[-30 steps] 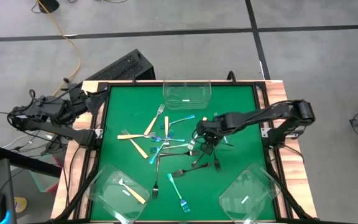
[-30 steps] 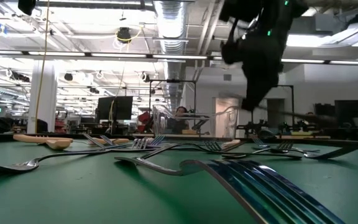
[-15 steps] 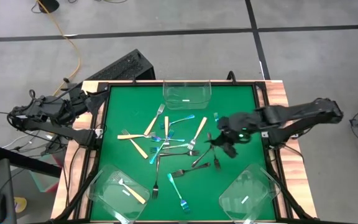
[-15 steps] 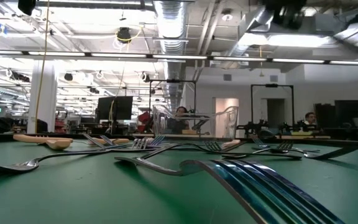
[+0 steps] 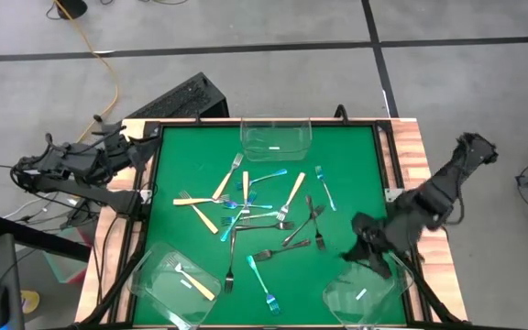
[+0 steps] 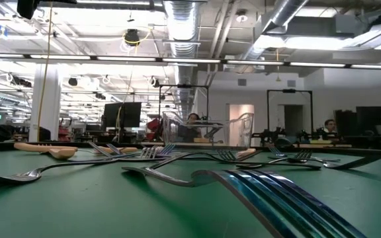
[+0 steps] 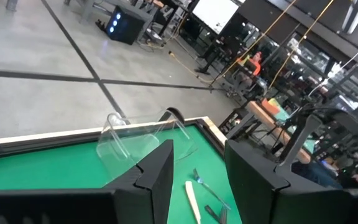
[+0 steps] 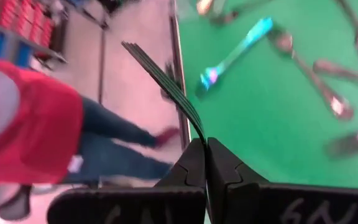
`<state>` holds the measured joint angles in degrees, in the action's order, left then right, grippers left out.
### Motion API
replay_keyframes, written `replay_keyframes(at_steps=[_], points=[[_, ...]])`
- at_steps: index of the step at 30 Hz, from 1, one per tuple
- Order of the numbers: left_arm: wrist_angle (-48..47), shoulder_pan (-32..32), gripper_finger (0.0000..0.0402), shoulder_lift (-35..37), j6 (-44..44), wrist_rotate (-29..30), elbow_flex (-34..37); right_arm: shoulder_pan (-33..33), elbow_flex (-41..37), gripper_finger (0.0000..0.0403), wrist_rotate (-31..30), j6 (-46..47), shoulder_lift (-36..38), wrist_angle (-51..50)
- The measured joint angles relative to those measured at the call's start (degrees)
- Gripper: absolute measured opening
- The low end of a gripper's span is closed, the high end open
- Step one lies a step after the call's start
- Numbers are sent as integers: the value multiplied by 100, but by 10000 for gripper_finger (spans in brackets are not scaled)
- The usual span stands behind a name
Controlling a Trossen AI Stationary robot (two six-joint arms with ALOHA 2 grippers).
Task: Sort silverware by color (type)
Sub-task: Put the black fork into the bottom right transparent bin
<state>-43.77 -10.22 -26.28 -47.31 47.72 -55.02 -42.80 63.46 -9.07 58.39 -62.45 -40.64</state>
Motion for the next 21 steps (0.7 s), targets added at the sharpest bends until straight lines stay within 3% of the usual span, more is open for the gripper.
replay_keyframes(at_steps=[7,13,21], points=[[-175,1,128,2,-52,0,0,-869,0,9,-368,466,-771,-935],[-196,0,128,1,-54,0,0,-1164,0,8,103,-328,-1500,-980],[-196,0,128,0,-54,0,0,-1089,0,8,700,-876,-2203,-883]])
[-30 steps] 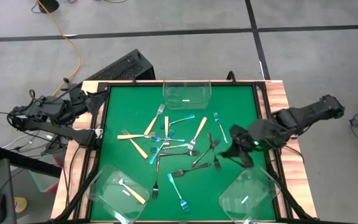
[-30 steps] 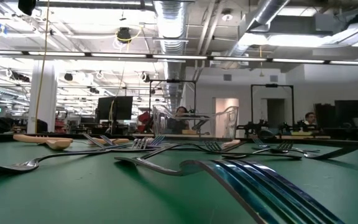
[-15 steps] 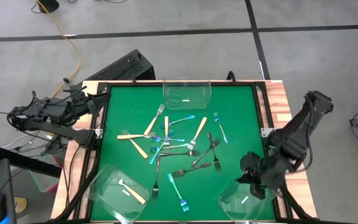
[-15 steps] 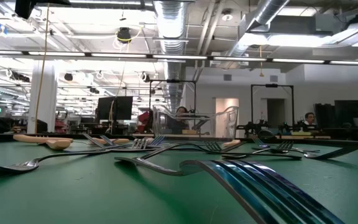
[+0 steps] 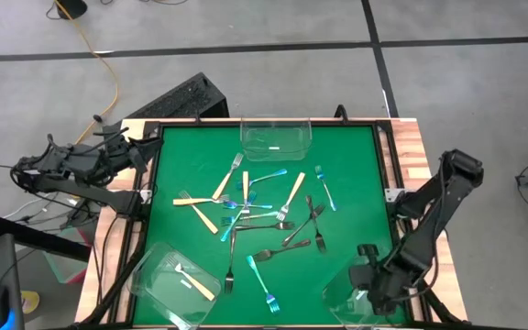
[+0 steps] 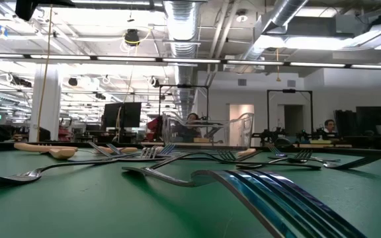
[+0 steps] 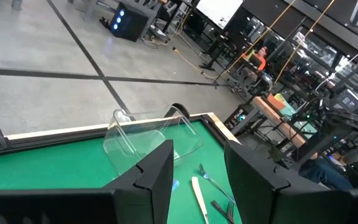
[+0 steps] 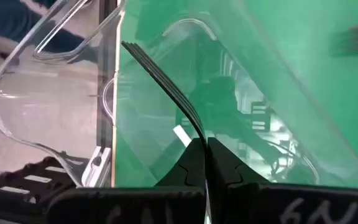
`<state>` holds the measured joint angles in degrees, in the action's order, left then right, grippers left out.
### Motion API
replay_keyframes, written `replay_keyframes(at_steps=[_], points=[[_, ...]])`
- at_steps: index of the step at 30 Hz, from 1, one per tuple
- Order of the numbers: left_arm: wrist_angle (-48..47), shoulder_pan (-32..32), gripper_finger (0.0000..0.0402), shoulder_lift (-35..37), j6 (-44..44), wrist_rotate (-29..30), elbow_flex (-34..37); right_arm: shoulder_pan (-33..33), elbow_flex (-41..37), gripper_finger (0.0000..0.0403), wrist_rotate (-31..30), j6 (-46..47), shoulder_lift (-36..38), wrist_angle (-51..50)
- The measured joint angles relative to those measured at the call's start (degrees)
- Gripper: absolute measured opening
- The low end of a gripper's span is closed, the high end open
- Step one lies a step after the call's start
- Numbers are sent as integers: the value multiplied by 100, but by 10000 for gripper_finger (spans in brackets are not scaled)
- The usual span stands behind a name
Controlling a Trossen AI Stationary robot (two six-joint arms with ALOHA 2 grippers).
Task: Sort silverware by color (type)
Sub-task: Put the black fork into the bottom right transparent bin
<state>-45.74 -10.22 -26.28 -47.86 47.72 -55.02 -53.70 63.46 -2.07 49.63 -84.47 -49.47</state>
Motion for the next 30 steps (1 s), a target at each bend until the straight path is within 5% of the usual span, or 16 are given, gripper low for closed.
replay_keyframes(at_steps=[30], points=[[4,0,128,0,2,46,0,248,0,10,545,-493,-1530,1252]])
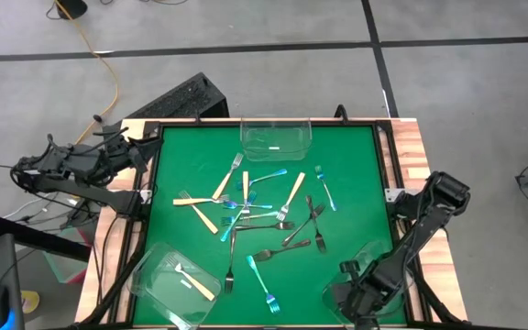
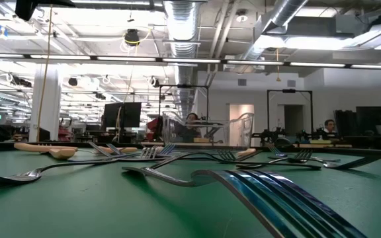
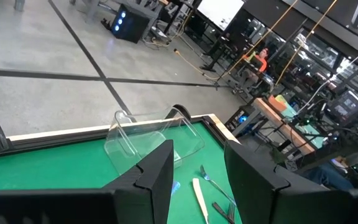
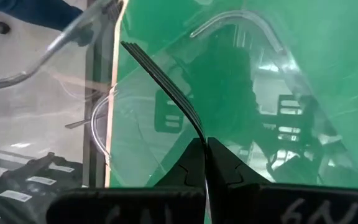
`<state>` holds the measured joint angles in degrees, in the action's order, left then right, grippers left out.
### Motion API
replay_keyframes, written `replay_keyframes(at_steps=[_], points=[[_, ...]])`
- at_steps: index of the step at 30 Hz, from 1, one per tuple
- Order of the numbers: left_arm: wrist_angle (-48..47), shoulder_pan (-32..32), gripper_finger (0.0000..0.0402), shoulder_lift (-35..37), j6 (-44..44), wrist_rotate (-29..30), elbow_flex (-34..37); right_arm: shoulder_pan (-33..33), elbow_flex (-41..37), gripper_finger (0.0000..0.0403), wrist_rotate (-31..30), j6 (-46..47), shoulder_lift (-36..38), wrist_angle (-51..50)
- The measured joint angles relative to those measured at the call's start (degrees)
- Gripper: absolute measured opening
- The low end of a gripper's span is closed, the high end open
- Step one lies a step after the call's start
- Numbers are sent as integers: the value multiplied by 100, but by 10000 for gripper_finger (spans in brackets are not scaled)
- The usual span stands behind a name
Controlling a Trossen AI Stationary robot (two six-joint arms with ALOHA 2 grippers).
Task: Sort silverware by color (type)
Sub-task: Put the black fork into the bottom right transparent bin
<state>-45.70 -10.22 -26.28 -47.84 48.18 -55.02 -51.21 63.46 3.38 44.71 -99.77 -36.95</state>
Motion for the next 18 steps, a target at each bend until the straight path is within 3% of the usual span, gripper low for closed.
replay_keyframes(at_steps=[18], points=[[-4,0,128,0,18,20,0,229,0,12,-18,-155,7,-271]])
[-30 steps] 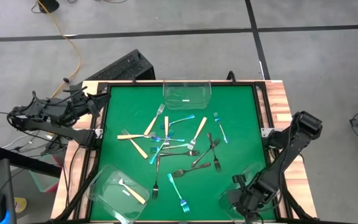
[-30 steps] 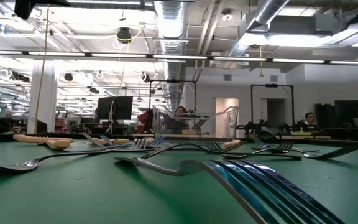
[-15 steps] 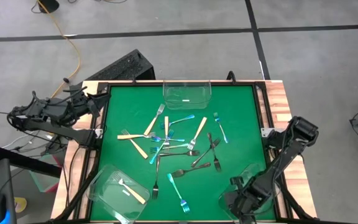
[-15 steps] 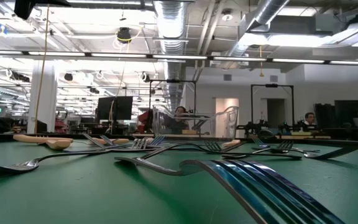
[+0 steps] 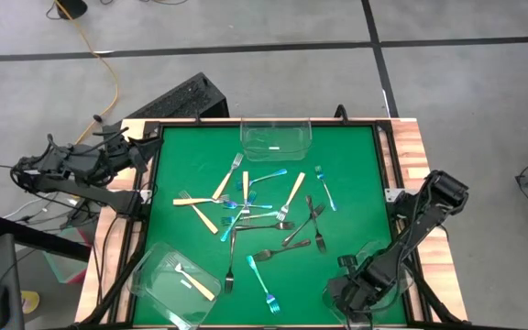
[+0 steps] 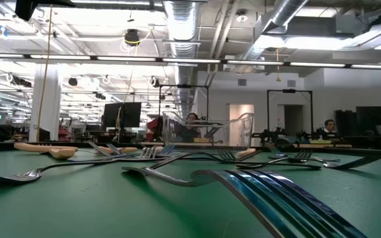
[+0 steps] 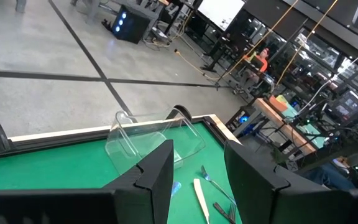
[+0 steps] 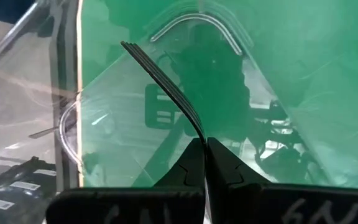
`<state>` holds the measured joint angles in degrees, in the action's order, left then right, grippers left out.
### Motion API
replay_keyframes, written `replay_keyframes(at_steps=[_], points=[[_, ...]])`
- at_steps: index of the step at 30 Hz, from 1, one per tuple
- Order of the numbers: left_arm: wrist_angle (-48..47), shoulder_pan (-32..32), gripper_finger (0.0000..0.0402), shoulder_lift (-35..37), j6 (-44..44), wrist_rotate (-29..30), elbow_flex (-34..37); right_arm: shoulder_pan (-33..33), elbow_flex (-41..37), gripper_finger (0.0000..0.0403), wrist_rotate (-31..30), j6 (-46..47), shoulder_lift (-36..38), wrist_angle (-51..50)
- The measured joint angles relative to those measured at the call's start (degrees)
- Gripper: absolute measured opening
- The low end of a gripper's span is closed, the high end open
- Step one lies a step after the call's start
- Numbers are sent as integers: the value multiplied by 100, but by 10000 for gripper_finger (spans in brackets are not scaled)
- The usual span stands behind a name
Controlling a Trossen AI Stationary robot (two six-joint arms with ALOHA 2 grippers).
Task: Sort silverware by color (type)
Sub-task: Put the black fork into the bottom right transparent bin
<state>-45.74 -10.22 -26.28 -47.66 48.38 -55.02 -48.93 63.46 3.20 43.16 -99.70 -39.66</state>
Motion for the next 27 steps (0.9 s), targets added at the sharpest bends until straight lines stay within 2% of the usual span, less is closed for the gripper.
replay_keyframes(at_steps=[13,27], points=[[-4,1,128,2,-2,0,0,-40,11,13,-140,54,-251,-212],[-4,0,128,1,-7,0,0,-42,7,45,-173,48,-262,-232]])
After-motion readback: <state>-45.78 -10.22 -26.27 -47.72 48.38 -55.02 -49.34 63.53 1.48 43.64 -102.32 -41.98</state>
